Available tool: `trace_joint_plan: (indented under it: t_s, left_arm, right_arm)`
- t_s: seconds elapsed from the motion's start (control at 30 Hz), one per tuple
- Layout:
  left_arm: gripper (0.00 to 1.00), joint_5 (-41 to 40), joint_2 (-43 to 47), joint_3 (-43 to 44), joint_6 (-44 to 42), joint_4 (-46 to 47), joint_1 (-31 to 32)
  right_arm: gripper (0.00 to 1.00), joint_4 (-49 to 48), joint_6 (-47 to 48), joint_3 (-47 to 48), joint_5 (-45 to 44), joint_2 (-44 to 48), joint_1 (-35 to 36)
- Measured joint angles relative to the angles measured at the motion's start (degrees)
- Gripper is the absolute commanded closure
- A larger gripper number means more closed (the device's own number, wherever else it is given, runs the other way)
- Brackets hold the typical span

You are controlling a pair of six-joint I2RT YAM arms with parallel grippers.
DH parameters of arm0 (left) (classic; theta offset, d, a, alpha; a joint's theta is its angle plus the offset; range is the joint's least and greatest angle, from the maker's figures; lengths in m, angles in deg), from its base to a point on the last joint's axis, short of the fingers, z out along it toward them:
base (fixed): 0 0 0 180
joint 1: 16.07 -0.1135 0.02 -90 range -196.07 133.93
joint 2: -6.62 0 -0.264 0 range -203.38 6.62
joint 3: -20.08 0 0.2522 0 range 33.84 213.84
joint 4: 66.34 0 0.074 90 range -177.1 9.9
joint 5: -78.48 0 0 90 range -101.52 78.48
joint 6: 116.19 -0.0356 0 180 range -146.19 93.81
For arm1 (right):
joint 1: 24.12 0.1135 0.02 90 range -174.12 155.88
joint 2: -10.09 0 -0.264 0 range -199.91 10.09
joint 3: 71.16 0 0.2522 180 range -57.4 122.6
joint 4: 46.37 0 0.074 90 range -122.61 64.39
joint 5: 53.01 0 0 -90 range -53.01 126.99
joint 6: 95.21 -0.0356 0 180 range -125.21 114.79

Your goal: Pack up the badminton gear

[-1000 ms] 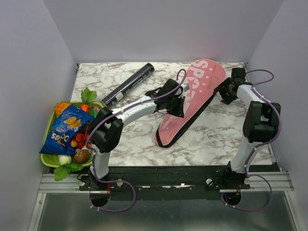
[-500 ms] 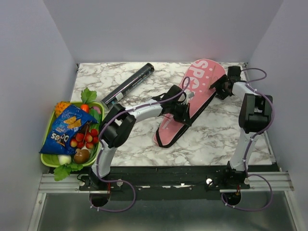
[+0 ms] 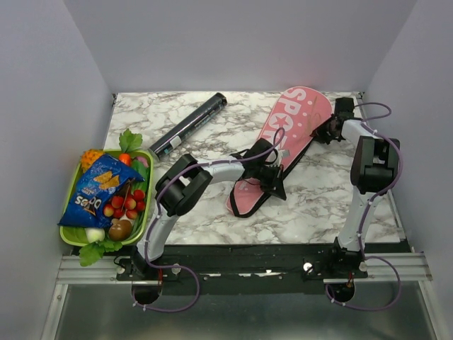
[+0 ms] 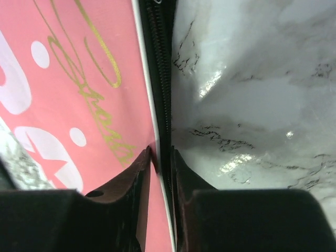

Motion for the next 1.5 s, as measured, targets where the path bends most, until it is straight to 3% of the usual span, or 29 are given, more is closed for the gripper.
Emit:
trace_joint_plan:
  t_s: [0.03,0.1,0.3,0.5,0.77,1.13,1.2,1.23,1.33,1.5]
  left_arm:
    - [1.00,0.02,-0.22,-0.37,0.15,-0.02,0.00]
    - [1.00,0.02,-0.33,-0.72,0.13,-0.22,0.00]
    - [1.00,-0.44,-0.31,-1.68,-0.81,-0.44,-0.28]
    - [1.00,-3.43,0.94,-5.14,-2.23,-2.80,-0.79]
    - [1.00,-12.68,9.33,-8.63,-6.08,-9.70,-2.75]
    - [1.00,-20.33,23.39,-20.90,-9.60,-13.81,-9.49]
    - [1.00,-21.11,24.92,-21.99,-10.32,-15.06,-9.84]
    - [1.00,-21.33,25.53,-22.36,-10.67,-15.41,-9.92]
    - [1.00,-21.75,27.02,-22.58,-11.47,-16.28,-9.92]
    - [1.00,-21.66,27.80,-22.56,-11.87,-16.39,-10.08]
  right_arm:
    - [0.91,0.15,-0.24,0.00,0.17,0.00,0.00]
    - [0.99,0.17,-0.46,0.00,0.50,0.00,-0.07]
    - [0.99,-0.63,-0.59,-1.05,1.66,0.31,-0.22]
    - [0.99,-1.79,-1.38,-8.94,2.71,5.88,-0.31]
    - [0.99,-0.90,-2.05,-18.29,4.52,14.01,1.60]
    - [0.99,-0.76,-4.72,-30.34,7.06,23.65,11.10]
    - [0.90,-0.92,-6.27,-32.22,7.06,24.81,12.92]
    - [0.73,-1.01,-7.10,-32.83,7.06,25.05,13.86]
    - [0.56,-1.16,-9.62,-33.48,7.08,25.11,15.91]
    - [0.50,2.25,-9.81,-30.77,6.08,25.07,17.09]
